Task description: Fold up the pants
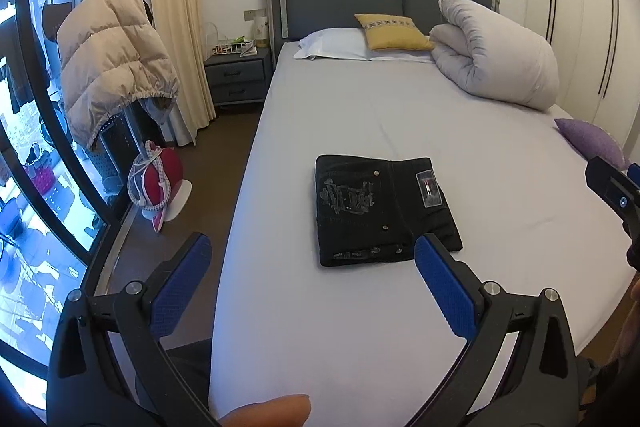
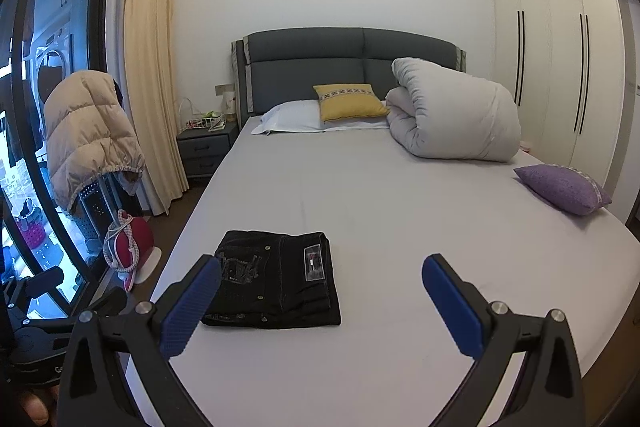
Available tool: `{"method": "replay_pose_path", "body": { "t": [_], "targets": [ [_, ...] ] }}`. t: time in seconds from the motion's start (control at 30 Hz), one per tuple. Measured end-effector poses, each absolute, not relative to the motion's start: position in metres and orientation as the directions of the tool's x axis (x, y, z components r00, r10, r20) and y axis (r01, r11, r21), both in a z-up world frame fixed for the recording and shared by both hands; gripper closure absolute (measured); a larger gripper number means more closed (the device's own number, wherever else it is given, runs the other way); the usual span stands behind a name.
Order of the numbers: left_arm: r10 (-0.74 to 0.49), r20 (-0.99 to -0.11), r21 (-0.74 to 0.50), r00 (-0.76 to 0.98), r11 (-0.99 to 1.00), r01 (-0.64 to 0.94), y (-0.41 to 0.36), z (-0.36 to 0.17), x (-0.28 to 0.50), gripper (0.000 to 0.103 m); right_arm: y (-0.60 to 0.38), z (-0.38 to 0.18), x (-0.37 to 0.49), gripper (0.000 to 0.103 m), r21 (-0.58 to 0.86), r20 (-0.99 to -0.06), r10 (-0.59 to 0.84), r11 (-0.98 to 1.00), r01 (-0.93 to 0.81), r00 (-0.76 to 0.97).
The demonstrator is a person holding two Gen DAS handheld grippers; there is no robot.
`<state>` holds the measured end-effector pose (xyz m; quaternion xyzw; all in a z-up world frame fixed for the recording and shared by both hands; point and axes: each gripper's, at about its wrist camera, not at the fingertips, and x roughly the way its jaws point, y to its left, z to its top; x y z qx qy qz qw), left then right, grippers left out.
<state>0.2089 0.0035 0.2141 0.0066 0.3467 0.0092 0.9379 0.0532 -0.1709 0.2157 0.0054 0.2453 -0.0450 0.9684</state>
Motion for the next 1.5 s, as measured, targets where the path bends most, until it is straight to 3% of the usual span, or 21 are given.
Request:
{"method": "replay_pose_path", "body": {
  "t": [1.5],
  "targets": [
    [0.021,-0.683,0.001,0.73,1.0,-0.028,0.01,0.187,0.213,0.0,-0.169,0.197,0.052,0.0,-0.026,-0.521,-0.068,0.998,0.063,0.851]
  ]
}}
